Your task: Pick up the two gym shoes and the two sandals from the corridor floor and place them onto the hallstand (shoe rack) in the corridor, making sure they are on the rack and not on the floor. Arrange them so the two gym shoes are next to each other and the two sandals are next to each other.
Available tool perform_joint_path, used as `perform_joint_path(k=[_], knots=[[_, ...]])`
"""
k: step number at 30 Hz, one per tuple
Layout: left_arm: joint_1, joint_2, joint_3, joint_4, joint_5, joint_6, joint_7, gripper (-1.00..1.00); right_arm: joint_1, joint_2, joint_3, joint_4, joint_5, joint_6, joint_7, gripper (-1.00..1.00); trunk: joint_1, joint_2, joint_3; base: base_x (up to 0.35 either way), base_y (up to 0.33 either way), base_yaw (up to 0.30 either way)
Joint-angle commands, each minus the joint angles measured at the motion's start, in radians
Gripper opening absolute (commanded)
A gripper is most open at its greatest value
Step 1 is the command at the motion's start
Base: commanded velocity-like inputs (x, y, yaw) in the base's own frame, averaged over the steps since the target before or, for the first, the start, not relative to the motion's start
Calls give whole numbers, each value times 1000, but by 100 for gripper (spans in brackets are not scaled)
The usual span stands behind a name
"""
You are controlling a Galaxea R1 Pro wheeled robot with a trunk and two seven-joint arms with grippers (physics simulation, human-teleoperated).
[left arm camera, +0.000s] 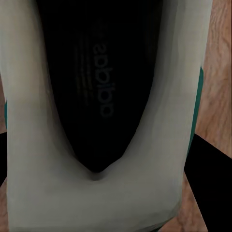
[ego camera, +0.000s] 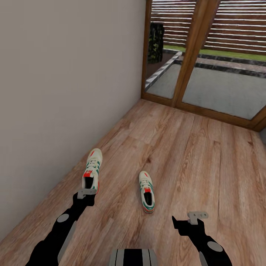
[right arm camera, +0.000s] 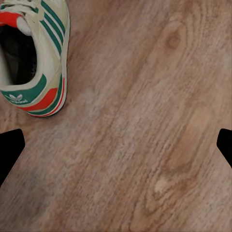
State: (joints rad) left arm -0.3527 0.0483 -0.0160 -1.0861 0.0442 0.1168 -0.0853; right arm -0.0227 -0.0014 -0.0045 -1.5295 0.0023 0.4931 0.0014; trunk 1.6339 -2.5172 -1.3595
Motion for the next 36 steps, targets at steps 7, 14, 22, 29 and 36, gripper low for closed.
perform_joint_path(k=[7, 14, 22, 29, 36], knots=[[0, 1, -1, -2, 3, 6, -40, -100, 0, 0, 0, -1, 1, 5, 0, 100, 0, 0, -1, 180, 168, 0], [0, -1, -6, -6, 2, 7, -43, -100, 0, 1, 1, -1, -1, 5, 0, 100, 0, 0, -1, 40, 29, 0], [0, -2, -50, -39, 3, 7, -64, -100, 0, 0, -1, -1, -7, 5, 0, 100, 0, 0, -1, -87, 108, 0], [0, -2, -87, -42, 3, 7, -73, -100, 0, 0, 0, -1, -7, 5, 0, 100, 0, 0, -1, -213, 236, 0], [0, -3, -88, -43, 2, 7, -73, -100, 0, 0, 0, -1, -8, 5, 0, 100, 0, 0, -1, -35, 254, -22]])
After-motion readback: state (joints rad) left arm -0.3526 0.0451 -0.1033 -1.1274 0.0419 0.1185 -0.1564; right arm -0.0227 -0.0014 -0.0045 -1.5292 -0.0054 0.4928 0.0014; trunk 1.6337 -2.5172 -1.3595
